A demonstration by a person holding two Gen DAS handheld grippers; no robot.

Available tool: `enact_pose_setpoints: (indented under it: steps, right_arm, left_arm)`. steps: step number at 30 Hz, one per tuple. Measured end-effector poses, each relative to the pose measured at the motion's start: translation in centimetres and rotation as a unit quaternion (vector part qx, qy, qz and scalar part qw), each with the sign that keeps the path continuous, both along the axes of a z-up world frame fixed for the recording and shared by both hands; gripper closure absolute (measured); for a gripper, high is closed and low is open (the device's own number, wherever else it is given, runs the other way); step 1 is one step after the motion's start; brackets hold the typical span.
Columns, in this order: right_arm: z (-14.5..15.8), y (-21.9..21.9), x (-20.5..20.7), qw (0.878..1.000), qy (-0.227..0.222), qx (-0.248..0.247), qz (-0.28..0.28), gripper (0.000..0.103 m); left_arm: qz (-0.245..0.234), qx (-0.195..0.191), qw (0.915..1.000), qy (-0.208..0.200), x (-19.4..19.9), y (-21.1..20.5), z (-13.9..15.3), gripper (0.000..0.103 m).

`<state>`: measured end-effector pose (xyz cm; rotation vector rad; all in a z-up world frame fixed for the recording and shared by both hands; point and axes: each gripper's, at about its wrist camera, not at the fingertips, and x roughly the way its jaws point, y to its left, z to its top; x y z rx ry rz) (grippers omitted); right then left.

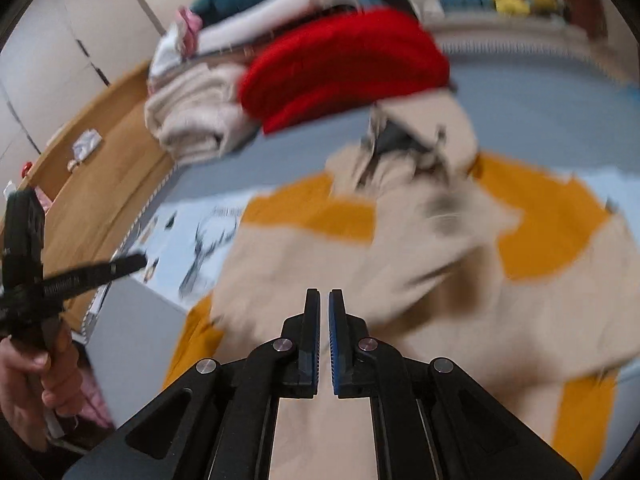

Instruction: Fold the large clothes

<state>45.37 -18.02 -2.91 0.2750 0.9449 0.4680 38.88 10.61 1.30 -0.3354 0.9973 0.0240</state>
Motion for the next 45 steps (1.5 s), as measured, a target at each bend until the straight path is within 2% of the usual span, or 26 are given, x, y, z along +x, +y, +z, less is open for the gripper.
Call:
enact_pose_setpoints:
  steps: [4,6,8,11,14,16,19,22,25,33,35,37,39,42,44,45]
  right_arm:
    - [1.3,-1.9,-2.3,0.998,0.023,-0.01,-0.066,0.089]
    - [2.2,-4.3,-3.5,0.993,0.027,-0.002,-0.111,0.076]
    - [3.0,-7.0,-5.0,0.988,0.027,0.003,-0.153,0.07]
    - [3.2,-10.3,-6.3,0.972,0.027,0.005,-0.233,0.067]
    - [2.0,-13.3,-5.7,0.956,0.067,0.022,-0.284,0.067]
    - [1.0,-14.5,-5.1,0.953,0.089,0.031,-0.289,0.067]
    - [-0.3,-15.6,-4.6,0.95,0.105,0.034,-0.294,0.067]
    - [-2.0,-16.6,-3.5,0.945,0.134,0.05,-0.293,0.067]
    - [-2.9,-17.1,-3.0,0.944,0.143,0.053,-0.294,0.067]
    - [-4.7,-18.7,-2.2,0.936,0.162,0.051,-0.309,0.067]
    - [-5.0,-18.8,-2.1,0.935,0.165,0.054,-0.31,0.067]
    - [-5.0,-18.9,-1.9,0.934,0.164,0.055,-0.313,0.067]
    - [-5.0,-18.9,-1.6,0.934,0.162,0.054,-0.315,0.067]
    - [-5.3,-18.8,-1.3,0.932,0.166,0.061,-0.317,0.067]
    - [-5.6,-18.5,-1.1,0.931,0.169,0.067,-0.316,0.067]
    - [-5.7,-18.4,-1.1,0.931,0.171,0.069,-0.315,0.067]
  left_arm:
    - [-0.007,-0.013,0.9999,0.007,0.0,-0.7,-0.3,0.076]
    - [-0.015,-0.024,0.9996,0.007,0.1,-1.4,-0.5,0.076]
    - [-0.028,-0.04,0.9987,0.011,0.2,-2.6,-0.8,0.076]
    - [-0.048,-0.064,0.9965,0.025,0.7,-3.6,-1.5,0.074]
    - [-0.03,-0.064,0.9965,0.046,1.3,-2.4,-2.6,0.073]
    - [-0.002,-0.078,0.9937,0.08,1.4,-0.8,-4.6,0.073]
    - [0.02,-0.114,0.9821,0.149,1.5,0.5,-8.7,0.074]
    - [0.042,-0.154,0.9698,0.184,1.2,1.1,-11.9,0.074]
    - [0.048,-0.183,0.9609,0.202,1.1,0.8,-13.8,0.074]
    - [0.051,-0.217,0.9492,0.222,1.5,-0.4,-17.0,0.075]
    - [0.04,-0.217,0.9508,0.217,1.8,-0.9,-16.8,0.089]
    - [0.031,-0.192,0.9587,0.208,2.1,-1.2,-16.1,0.1]
    - [0.026,-0.176,0.9665,0.185,2.2,-1.0,-14.7,0.101]
    - [0.029,-0.141,0.9824,0.119,2.4,0.3,-10.6,0.102]
    - [0.054,-0.086,0.9927,0.066,2.3,2.0,-7.7,0.102]
    - [0.066,-0.071,0.9938,0.055,2.2,2.6,-7.1,0.102]
